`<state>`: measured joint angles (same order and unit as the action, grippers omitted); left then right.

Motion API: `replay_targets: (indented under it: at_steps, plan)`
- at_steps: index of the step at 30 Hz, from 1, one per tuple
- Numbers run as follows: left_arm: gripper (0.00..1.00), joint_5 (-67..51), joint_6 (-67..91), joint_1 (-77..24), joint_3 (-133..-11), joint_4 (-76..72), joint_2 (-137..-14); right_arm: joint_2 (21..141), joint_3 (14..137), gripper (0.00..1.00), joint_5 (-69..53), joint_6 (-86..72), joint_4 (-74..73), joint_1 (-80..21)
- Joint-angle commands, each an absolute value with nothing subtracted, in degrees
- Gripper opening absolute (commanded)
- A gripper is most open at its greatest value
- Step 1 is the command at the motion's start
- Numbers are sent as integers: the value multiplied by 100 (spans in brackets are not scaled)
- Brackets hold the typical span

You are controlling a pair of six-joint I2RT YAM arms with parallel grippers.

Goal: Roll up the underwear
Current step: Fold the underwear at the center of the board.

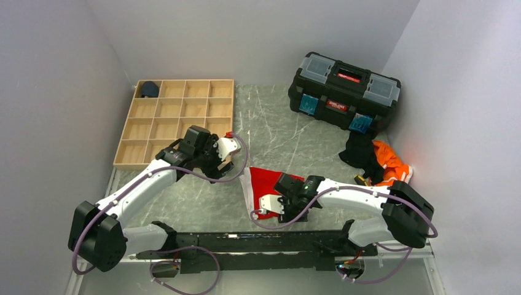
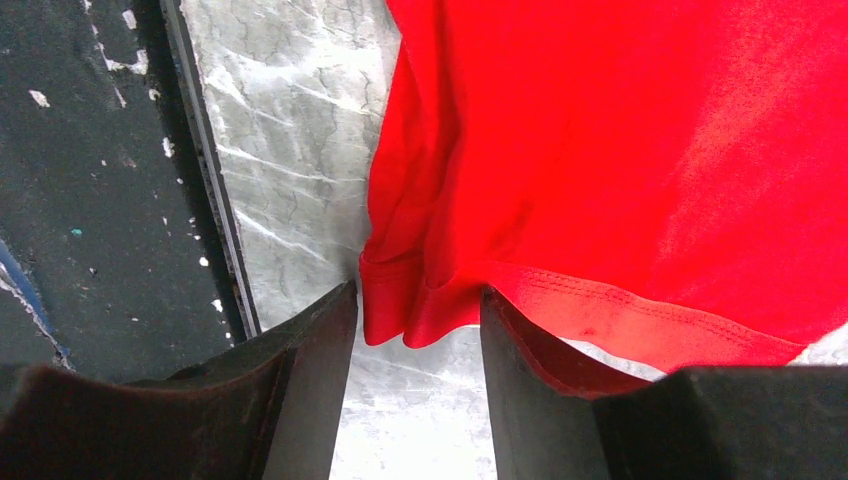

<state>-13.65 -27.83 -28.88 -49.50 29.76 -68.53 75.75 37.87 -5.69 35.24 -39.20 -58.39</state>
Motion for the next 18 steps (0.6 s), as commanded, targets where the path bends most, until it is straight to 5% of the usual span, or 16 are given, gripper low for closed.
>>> replay_targets:
  at_steps: [1,18]
  plan:
    - [87,-1328,-2852,-2863,-4959,2852,-6864,7502,3764,50,-300,3415,-3840,-5904]
    - [85,-1377,-2804,-2862,-4650,2739,-6652,7367,3936,24,-458,3481,-4027,-5765]
